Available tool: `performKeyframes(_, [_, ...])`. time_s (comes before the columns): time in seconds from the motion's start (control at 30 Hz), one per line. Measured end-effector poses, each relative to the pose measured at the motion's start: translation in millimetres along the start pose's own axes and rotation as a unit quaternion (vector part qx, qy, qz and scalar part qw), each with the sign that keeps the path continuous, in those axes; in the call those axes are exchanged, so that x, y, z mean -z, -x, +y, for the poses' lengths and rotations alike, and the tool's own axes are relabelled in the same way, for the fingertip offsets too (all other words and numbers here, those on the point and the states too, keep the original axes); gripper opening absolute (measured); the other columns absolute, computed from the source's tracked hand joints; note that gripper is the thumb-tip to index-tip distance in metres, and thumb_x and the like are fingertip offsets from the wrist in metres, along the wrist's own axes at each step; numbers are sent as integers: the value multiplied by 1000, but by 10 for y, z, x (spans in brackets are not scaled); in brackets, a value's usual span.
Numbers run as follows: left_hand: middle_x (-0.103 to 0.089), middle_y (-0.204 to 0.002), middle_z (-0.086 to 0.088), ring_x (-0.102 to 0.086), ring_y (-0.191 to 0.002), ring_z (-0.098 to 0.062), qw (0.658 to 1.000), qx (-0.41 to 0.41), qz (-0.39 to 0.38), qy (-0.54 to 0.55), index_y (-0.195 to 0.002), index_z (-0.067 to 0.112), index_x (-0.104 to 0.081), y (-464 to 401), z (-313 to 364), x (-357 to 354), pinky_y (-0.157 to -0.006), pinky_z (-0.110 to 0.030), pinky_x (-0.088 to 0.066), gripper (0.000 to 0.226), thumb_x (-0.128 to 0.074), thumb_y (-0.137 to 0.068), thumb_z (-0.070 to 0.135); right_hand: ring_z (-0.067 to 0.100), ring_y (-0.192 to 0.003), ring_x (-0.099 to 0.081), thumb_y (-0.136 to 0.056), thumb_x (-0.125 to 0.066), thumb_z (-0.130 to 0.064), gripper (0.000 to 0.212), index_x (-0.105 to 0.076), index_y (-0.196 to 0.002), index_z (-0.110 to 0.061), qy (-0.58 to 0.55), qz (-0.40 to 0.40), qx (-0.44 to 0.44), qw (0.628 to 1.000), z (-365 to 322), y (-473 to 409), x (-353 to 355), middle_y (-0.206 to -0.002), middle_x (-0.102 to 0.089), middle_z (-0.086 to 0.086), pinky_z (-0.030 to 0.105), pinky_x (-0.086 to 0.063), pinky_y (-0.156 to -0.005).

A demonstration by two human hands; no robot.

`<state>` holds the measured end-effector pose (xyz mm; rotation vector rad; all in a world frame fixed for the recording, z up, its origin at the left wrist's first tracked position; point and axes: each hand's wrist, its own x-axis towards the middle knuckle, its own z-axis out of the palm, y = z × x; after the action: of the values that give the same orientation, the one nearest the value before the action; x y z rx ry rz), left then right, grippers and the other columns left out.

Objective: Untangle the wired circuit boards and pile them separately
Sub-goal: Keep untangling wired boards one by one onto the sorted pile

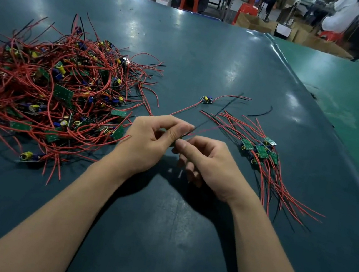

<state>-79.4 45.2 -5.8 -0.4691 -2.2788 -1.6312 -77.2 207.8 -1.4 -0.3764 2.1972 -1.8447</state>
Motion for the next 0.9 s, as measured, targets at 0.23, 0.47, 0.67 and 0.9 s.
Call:
performKeyframes(0.23, [-59,-60,14,-52,-48,-14,987,-82,89,-109,-80,24,-64,-10,-31,40,-48,-31,-42,20,-64,-90,41,11,-38,-51,-91,-68,-14,11,-74,-88,-23,-15,57,45,997,11,23,-86,-69,-70,2,20,-40,-34])
performKeyframes(0.47, [-55,-51,-3,-48,-48,-22,983,-93,121,-107,-71,13,-59,14,29,2,-43,-26,-35,38,-65,-84,47,17,-54,-64,-86,-70,-3,8,-69,-93,-6,-107,63,39,991,-2,-4,-111,-76,-74,6,25,-51,-42])
performKeyframes(0.67, [-52,-57,13,-42,-41,-6,989,-87,65,-102,-85,15,-62,6,21,44,-45,-16,-33,29,-64,-88,44,14,-49,-62,-91,-64,-10,9,-66,-83,-5,-114,65,23,991,-10,-9,-90,-63,-68,5,25,-51,-41])
performKeyframes(0.9, [-59,-56,-8,-53,-50,-35,949,-68,186,-245,-80,6,-68,-61,-146,381,-51,-39,-44,38,-57,-97,38,12,-42,-52,-91,-67,-14,15,-61,-79,-7,-167,307,94,932,-89,-27,128,-54,-60,-1,20,-40,-36])
